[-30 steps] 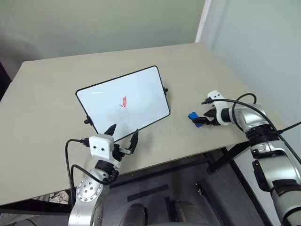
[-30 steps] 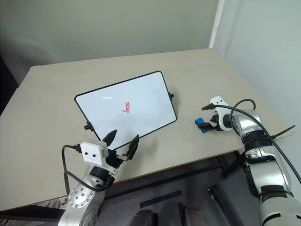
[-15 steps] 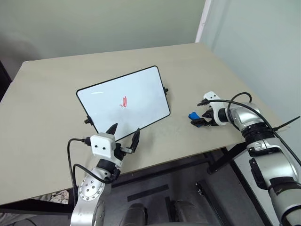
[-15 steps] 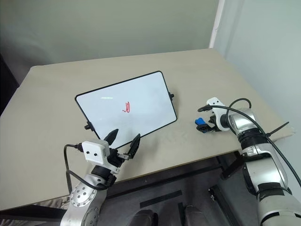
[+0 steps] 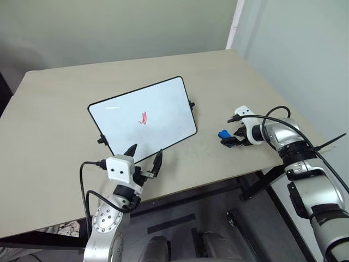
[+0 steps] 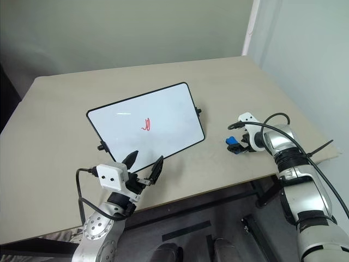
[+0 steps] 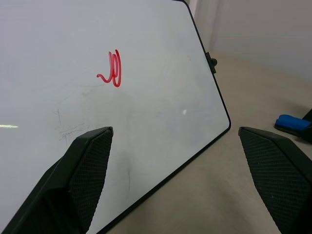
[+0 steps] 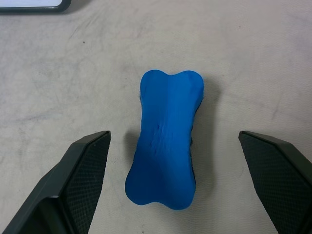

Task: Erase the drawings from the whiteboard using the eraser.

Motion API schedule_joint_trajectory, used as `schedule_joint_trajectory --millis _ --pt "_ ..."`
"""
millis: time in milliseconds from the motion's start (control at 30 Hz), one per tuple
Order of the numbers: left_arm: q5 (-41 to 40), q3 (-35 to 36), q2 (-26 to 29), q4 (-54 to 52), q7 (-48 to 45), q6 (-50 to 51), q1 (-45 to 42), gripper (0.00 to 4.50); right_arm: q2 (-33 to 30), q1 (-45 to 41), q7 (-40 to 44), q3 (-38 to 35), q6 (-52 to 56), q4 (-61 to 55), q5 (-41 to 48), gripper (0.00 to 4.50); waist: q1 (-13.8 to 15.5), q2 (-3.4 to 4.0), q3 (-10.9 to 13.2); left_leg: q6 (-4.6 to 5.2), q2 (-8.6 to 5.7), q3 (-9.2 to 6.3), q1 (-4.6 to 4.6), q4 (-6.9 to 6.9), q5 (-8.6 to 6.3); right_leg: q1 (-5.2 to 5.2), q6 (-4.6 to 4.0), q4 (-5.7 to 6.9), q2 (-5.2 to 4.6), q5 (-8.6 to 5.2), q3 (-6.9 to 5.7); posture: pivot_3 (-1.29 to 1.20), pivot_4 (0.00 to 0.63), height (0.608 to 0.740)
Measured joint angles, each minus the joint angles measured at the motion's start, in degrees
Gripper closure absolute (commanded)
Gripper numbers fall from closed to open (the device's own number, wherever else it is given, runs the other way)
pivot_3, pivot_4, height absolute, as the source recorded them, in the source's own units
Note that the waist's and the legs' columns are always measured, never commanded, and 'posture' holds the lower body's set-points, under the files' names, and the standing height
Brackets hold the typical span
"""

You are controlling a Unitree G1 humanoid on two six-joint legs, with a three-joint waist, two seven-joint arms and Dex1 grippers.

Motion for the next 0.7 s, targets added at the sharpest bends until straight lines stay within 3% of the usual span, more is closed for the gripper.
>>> schedule_joint_trajectory --millis 500,667,700 --pt "-0.04 0.11 0.38 0.27 -0.13 -0.02 0.51 0.00 0.51 -0.43 0.24 0.01 0.39 0.14 -0.05 0.03 -0.01 0.00 0.00 -0.01 0.00 0.00 -0.01 -0.01 -0.01 -0.03 -0.01 0.00 0.00 0.00 0.00 0.00 0.150 0.727" --pt "-0.05 0.11 0.35 0.27 -0.08 -0.02 0.50 0.00 0.69 -0.59 0.64 0.15 0.52 0.14 -0.05 1.28 0.00 0.00 0.00 -0.01 0.00 0.00 -0.01 -0.01 -0.01 -0.04 -0.01 0.00 0.00 0.00 0.00 0.00 0.150 0.727" --pt "-0.05 0.11 0.34 0.27 -0.07 -0.02 0.49 0.00 0.70 -0.63 0.66 0.15 0.54 0.14 -0.05 1.28 0.00 0.00 0.00 -0.01 0.00 0.00 -0.02 -0.01 -0.01 -0.04 -0.01 0.00 0.00 0.00 0.00 0.00 0.150 0.727"
